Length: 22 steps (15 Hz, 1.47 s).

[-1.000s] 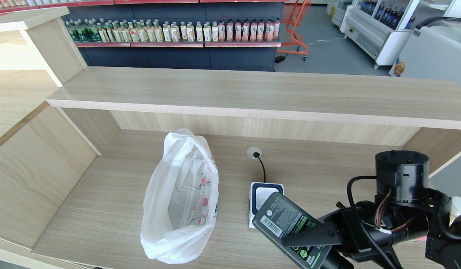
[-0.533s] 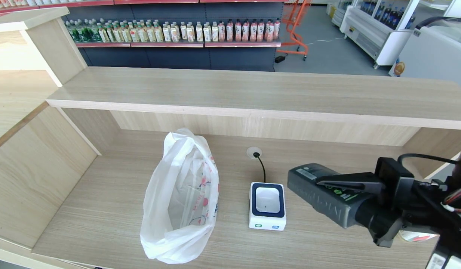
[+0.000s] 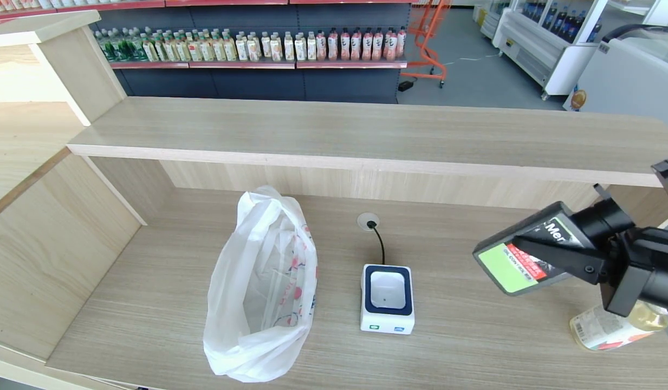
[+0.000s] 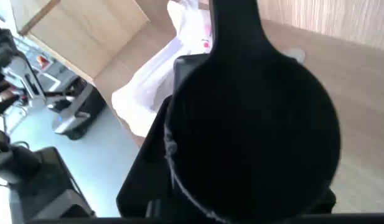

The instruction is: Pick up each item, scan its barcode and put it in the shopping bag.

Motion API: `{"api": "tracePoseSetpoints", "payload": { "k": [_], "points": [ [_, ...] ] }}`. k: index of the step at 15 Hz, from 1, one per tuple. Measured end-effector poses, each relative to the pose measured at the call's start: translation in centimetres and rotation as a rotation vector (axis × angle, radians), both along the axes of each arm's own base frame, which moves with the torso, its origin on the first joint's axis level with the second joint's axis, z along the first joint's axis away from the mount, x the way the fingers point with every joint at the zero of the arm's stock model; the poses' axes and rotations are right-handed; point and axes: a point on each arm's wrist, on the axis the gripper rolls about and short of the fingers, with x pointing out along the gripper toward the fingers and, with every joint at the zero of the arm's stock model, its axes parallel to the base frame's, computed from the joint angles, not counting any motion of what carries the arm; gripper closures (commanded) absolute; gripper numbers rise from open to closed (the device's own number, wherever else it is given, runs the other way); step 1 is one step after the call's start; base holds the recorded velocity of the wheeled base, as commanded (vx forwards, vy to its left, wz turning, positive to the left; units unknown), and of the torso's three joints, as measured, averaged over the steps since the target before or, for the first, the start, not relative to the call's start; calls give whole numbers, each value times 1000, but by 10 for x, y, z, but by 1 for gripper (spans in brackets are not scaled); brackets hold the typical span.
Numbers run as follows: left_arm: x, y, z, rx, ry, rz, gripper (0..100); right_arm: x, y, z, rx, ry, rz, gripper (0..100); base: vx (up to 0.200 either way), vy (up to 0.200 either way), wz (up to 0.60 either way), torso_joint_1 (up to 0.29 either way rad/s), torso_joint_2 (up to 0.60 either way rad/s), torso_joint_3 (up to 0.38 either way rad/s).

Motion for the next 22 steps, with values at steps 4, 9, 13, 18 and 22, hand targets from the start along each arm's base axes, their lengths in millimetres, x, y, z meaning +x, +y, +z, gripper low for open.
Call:
{"api": "tracePoseSetpoints", "payload": {
  "k": [4, 9, 13, 18, 22],
  "points": [
    [0, 0, 0, 0, 0, 0, 0, 21, 36, -20, 156, 447, -120, 100, 0, 0, 0, 0, 0, 0],
    [0, 0, 0, 0, 0, 0, 0, 51, 77, -58, 54, 587, -175, 100, 0, 0, 0, 0, 0, 0],
    [0, 0, 0, 0, 0, 0, 0, 75, 101, -81, 5, 644, -160, 100, 0, 0, 0, 0, 0, 0],
    [0, 0, 0, 0, 0, 0, 0, 96, 119, -99, -54, 612, -181, 100, 0, 0, 0, 0, 0, 0],
    [0, 0, 0, 0, 0, 0, 0, 109, 130, -102, -58, 598, -168, 100, 0, 0, 0, 0, 0, 0]
  ]
}}
